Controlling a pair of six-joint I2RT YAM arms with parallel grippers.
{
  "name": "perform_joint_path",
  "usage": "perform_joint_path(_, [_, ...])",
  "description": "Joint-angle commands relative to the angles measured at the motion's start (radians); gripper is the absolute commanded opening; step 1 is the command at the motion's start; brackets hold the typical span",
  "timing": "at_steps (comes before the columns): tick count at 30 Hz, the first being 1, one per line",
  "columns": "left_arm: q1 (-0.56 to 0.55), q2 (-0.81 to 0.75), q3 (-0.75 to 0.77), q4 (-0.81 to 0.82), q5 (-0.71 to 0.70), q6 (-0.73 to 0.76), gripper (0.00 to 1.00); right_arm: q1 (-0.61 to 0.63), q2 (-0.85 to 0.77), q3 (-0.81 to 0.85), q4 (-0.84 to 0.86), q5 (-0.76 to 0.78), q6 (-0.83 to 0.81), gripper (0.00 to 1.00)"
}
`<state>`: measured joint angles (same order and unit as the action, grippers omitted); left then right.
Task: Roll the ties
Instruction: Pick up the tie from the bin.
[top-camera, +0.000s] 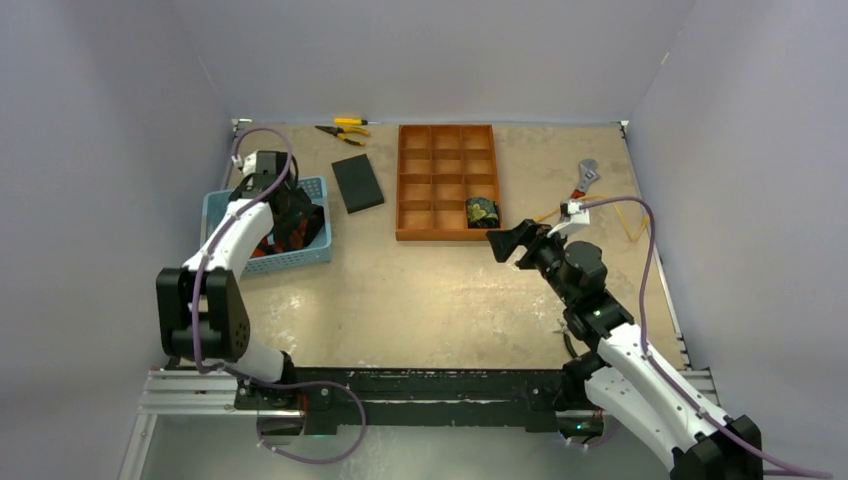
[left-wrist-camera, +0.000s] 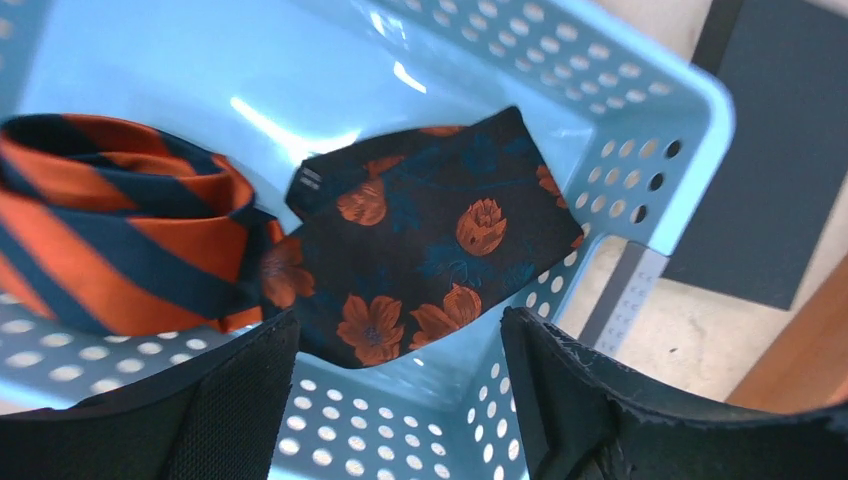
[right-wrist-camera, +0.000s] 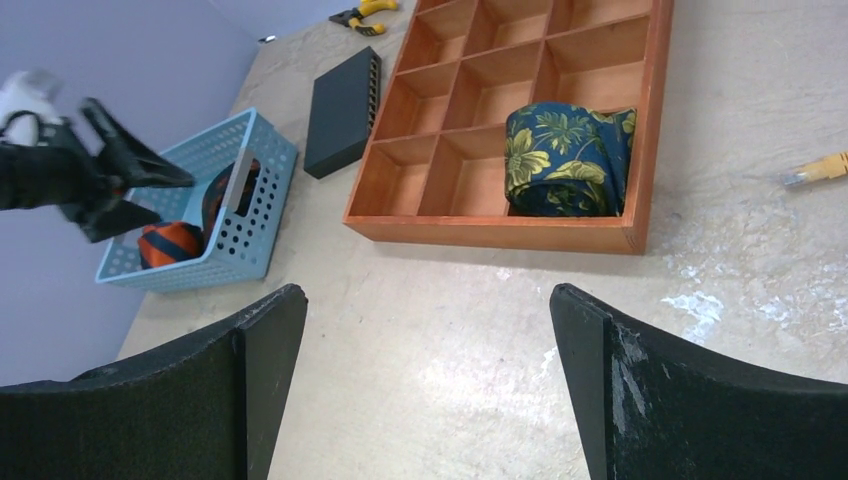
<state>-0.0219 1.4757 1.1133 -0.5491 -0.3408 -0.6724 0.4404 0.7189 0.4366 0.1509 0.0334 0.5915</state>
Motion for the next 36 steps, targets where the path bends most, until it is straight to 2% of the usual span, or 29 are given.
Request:
perform_joint_path(1, [0.004,0.095,0.064,0.015,0.098,0.06,0.77,0.007,-0.022,0.01,0.024,-0.032,-0.003,0.95])
perform_joint_path(6, [0.003,0.126,0.062,0.01,0.12,0.094,0.92,0.007,0.006,0.003,0.043,-0.056,0.0,0.96])
perform_joint_path(11, [0.002,0.189,0.07,-0.014,0.064,0.135,0.93,0.007,0.02,-0.002,0.054,-0.056,0.005,0.96])
perform_joint_path(18, [0.002,0.224,0.053,0.005,0.044,0.16,0.74,0.007,0.013,0.001,0.048,-0.046,0.006,0.96])
perform_joint_path(19, [0.001,0.231,0.051,0.012,0.058,0.171,0.65,0.007,0.015,0.002,0.048,-0.047,0.007,0.96])
perform_joint_path(23, [0.002,0.244,0.064,0.016,0.084,0.192,0.13,0.008,0.017,0.008,0.041,-0.051,0.008,0.96])
perform_joint_path(25, [0.001,0.203,0.067,0.026,0.094,0.187,0.0,0.007,0.007,0.014,0.028,-0.045,0.005,0.96])
perform_joint_path(32, [0.0,-0.14,0.149,0.128,0.284,0.124,0.0,0.008,-0.029,0.04,-0.005,-0.036,-0.007,0.96])
perform_joint_path(36, [-0.044,-0.277,0.216,0.185,0.41,0.075,0.0,0.007,-0.027,0.063,-0.01,-0.042,-0.008,0.96])
